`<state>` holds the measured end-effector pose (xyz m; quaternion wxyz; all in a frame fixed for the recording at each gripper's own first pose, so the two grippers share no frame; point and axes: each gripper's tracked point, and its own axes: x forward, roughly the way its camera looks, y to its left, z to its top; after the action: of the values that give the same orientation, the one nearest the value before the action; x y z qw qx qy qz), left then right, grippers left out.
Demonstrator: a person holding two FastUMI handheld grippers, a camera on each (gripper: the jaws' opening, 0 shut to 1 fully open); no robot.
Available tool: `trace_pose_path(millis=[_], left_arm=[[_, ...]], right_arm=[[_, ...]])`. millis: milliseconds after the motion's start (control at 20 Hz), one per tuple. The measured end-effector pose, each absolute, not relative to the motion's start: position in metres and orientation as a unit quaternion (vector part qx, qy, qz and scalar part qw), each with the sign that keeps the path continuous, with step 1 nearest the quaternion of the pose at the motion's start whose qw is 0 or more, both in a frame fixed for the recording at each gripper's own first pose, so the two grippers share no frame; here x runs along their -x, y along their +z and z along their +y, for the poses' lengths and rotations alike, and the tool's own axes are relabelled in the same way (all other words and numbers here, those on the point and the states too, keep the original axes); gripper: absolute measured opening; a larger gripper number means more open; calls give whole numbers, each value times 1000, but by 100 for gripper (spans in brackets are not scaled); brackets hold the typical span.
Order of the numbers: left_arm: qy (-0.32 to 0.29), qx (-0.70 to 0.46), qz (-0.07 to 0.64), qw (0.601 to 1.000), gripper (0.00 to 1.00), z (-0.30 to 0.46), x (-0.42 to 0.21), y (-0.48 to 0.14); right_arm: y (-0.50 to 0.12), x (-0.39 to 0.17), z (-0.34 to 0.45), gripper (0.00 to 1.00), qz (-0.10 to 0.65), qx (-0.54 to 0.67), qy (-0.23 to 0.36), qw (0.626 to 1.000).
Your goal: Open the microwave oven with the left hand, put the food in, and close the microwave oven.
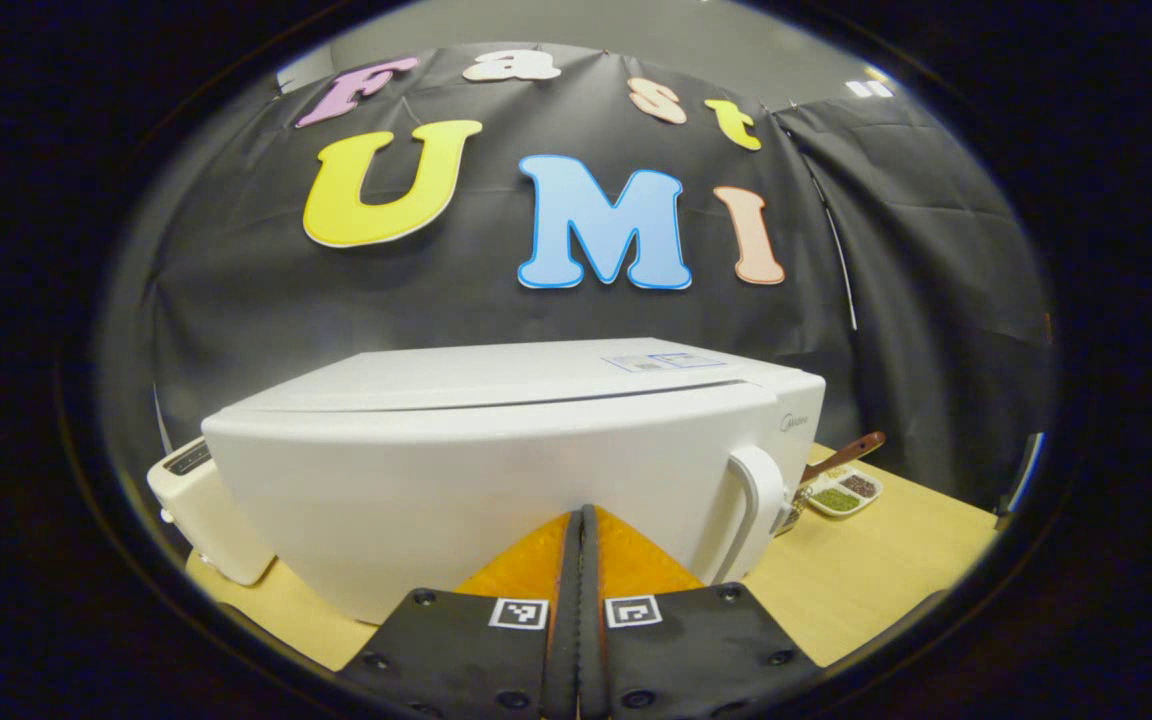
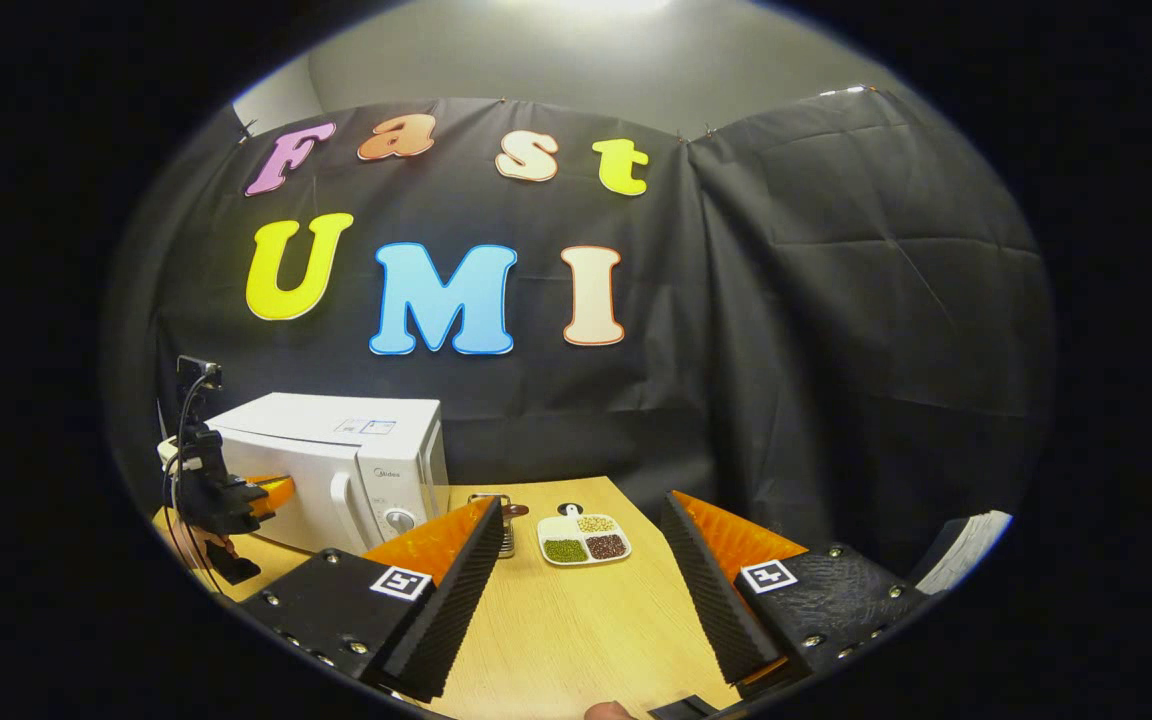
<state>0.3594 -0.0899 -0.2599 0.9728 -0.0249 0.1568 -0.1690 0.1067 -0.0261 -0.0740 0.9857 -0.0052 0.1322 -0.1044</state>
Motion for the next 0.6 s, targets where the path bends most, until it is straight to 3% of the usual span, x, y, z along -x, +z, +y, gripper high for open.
trace_pose_path(millis=[200, 600], left_arm=[[-171, -7, 158, 973, 7, -95, -353, -249], [-133, 40, 95, 986, 7, -83, -274, -152]], right_arm=[[-73, -114, -16, 96, 133, -2, -83, 988], [-54, -123, 3, 96, 101, -17, 2, 995]])
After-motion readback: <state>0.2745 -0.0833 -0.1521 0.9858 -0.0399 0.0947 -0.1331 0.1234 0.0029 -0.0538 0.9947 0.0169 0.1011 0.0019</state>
